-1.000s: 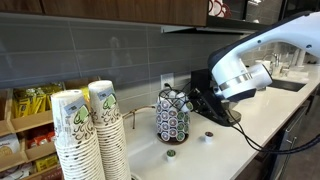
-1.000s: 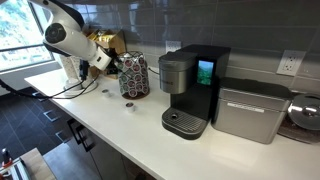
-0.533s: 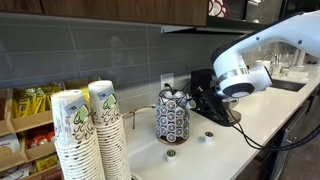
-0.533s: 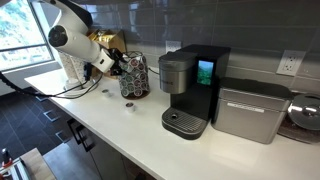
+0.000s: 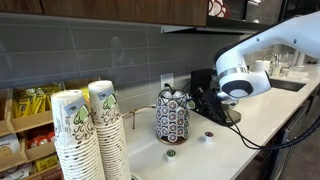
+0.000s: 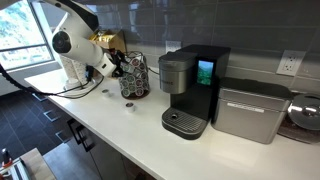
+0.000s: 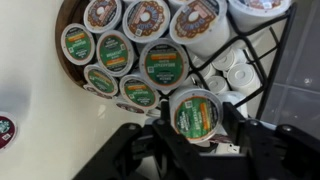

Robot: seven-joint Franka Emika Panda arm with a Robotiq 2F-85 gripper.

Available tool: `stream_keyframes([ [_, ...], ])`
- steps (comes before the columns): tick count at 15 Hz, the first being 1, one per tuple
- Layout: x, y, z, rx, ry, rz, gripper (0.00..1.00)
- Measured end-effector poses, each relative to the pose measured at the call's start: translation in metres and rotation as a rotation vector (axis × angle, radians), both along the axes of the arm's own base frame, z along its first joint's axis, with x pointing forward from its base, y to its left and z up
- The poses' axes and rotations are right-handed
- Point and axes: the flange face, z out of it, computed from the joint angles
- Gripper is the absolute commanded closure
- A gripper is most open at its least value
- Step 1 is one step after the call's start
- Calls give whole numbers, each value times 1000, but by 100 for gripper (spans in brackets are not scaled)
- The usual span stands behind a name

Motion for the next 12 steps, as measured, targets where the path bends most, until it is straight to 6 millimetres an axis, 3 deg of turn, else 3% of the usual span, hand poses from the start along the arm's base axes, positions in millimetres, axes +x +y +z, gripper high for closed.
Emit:
stream_keyframes([
  [12,2,-19,-17,154,-55,-27,71],
])
